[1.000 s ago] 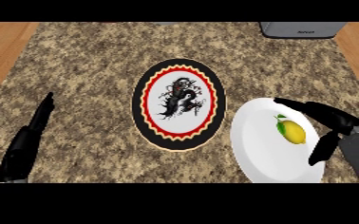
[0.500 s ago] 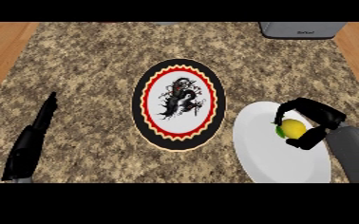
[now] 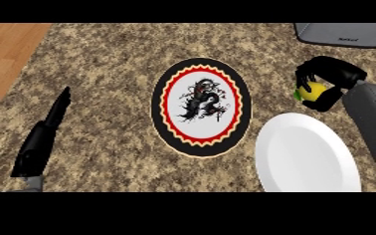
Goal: Pick the lemon from the plate and place it in the plate
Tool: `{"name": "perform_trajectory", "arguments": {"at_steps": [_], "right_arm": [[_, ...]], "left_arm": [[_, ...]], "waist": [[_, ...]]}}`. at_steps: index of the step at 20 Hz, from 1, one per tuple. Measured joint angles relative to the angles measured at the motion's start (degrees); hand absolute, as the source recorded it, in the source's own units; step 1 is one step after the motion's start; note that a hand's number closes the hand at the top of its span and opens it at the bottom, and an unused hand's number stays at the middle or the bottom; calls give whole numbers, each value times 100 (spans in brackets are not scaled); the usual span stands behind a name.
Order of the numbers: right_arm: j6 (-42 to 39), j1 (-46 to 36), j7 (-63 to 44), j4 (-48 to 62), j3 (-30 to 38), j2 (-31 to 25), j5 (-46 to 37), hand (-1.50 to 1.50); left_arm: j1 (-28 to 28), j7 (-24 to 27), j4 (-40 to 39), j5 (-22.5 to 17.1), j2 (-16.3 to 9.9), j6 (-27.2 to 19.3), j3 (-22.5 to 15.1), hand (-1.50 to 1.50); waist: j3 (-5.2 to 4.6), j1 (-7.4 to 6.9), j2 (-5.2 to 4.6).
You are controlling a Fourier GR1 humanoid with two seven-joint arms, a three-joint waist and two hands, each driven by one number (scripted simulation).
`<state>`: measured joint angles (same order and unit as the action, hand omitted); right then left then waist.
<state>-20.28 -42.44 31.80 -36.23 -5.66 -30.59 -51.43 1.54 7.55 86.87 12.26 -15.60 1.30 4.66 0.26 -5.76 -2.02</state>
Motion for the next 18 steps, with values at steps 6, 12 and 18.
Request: {"name": "perform_trajectory", "arguments": {"at_steps": [6, 12, 18], "right_arm": [[1151, -602, 188, 746, 283, 19, -152, 150], [1923, -1159, 738, 1211, 816, -19, 138, 150], [1929, -1583, 1879, 1322, 1314, -43, 683, 150]], "left_arm": [[-75, -23, -21, -9, 15, 26, -11, 0], [-63, -30, -74, -7, 15, 25, 24, 0], [5, -22, -157, -1, 15, -19, 108, 0]], "waist": [[7, -27, -24], [4, 64, 8], [-7, 232, 82]]}}
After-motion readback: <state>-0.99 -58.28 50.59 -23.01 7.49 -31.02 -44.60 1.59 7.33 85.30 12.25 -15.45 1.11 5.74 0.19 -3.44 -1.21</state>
